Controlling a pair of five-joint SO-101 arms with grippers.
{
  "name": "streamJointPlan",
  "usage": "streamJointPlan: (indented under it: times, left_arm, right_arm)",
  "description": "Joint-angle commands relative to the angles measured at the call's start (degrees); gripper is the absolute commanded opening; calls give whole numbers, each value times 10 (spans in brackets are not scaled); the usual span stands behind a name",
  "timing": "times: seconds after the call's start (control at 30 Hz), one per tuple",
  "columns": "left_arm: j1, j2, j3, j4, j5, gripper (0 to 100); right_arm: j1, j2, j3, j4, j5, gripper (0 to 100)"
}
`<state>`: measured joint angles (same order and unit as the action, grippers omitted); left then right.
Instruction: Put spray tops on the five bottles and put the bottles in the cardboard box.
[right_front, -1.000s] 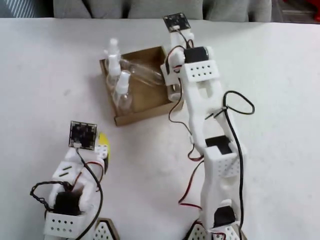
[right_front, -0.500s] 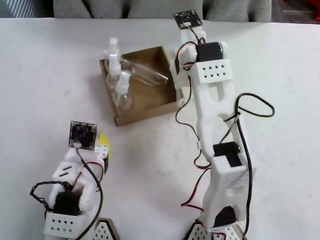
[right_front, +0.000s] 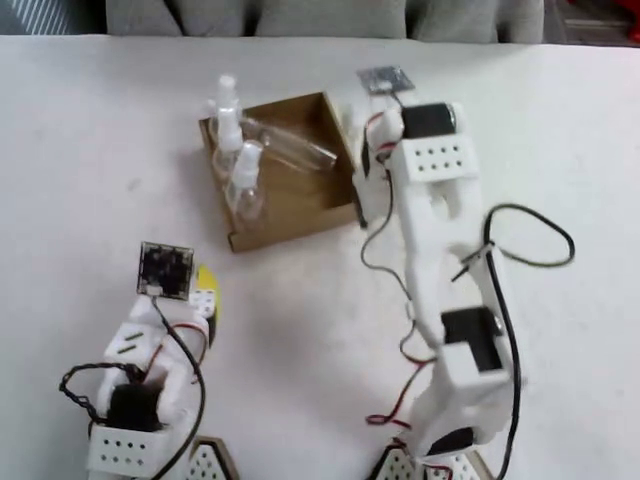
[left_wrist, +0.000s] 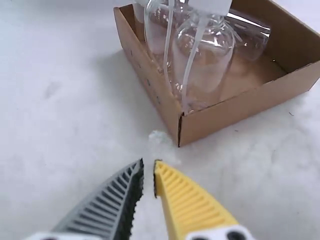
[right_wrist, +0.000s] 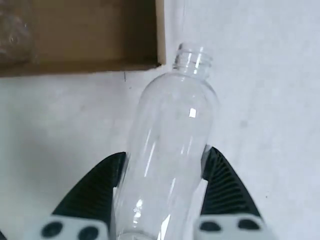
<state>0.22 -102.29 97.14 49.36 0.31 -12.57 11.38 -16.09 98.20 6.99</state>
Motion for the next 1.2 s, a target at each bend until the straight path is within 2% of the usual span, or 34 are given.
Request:
streamJointPlan:
  times: [0.0, 0.23, 0.4, 0.5, 0.67, 0.8, 0.9, 1.0, 1.17]
  left_arm:
    - [-2, 6, 0, 2, -4, 57]
    - [-3, 6, 0, 2, -4, 57]
    - [-3, 6, 0, 2, -4, 57]
    - [-3, 6, 0, 2, -4, 57]
    - [-3, 6, 0, 2, -4, 55]
    - [-3, 6, 0, 2, -4, 55]
    - [-3, 6, 0, 2, -4, 57]
    - [-2, 6, 0, 2, -4, 57]
    - [-4, 6, 0, 2, -4, 57]
  right_arm:
    - [7, -93, 105, -27, -3, 16]
    - [3, -253, 374, -183, -1, 29]
    - [3, -310, 485, -260, 0, 186]
    - [3, -308, 490, -261, 28, 245]
    - [2, -317, 462, -261, 144, 213]
    - [0, -335, 427, -262, 196, 178]
    - [-29, -345, 402, -276, 231, 169]
    - [-65, -346, 387, -325, 272, 170]
    - [-97, -328, 389, -467, 348, 170]
